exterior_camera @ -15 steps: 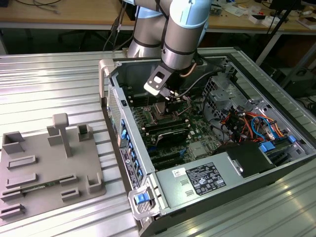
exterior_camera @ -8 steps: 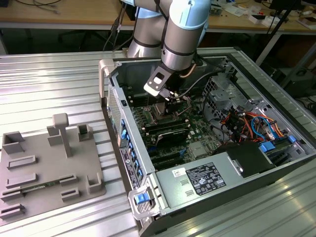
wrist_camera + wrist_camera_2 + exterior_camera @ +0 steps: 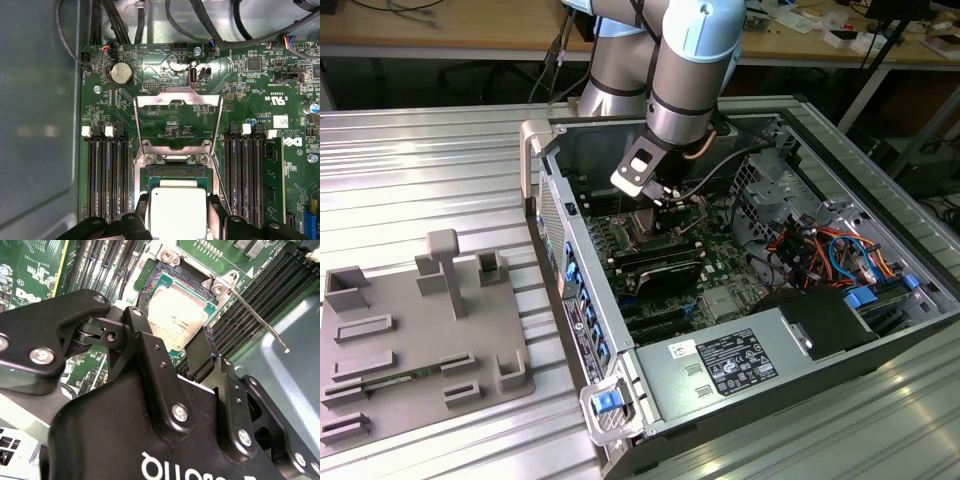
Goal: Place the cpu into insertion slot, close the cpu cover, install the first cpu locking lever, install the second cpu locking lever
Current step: 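Place the cpu into insertion slot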
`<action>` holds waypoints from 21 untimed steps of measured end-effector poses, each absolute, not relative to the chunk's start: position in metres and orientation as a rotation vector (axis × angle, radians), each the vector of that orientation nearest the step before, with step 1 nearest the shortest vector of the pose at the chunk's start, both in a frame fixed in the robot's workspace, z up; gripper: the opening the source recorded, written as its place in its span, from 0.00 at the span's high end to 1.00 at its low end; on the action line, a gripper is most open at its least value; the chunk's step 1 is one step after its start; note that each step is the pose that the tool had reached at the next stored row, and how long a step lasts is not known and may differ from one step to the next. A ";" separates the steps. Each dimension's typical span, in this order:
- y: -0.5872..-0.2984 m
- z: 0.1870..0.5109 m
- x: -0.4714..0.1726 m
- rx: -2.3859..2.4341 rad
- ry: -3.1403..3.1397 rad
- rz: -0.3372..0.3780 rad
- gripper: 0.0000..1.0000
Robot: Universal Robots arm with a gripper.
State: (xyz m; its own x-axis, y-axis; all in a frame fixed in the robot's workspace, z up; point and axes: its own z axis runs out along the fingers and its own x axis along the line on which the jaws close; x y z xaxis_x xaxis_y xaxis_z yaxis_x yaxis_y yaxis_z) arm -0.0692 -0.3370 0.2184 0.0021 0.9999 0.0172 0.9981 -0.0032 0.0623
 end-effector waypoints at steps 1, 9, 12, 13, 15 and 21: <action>-0.337 0.218 -0.069 2.201 2.195 0.087 0.45; -0.337 0.218 -0.069 2.201 2.195 0.087 0.45; -0.337 0.217 -0.069 2.192 2.187 0.069 0.45; -0.336 0.215 -0.069 2.188 2.184 0.060 0.45; -0.336 0.213 -0.069 2.188 2.184 0.058 0.45; -0.336 0.207 -0.069 2.189 2.184 0.057 0.45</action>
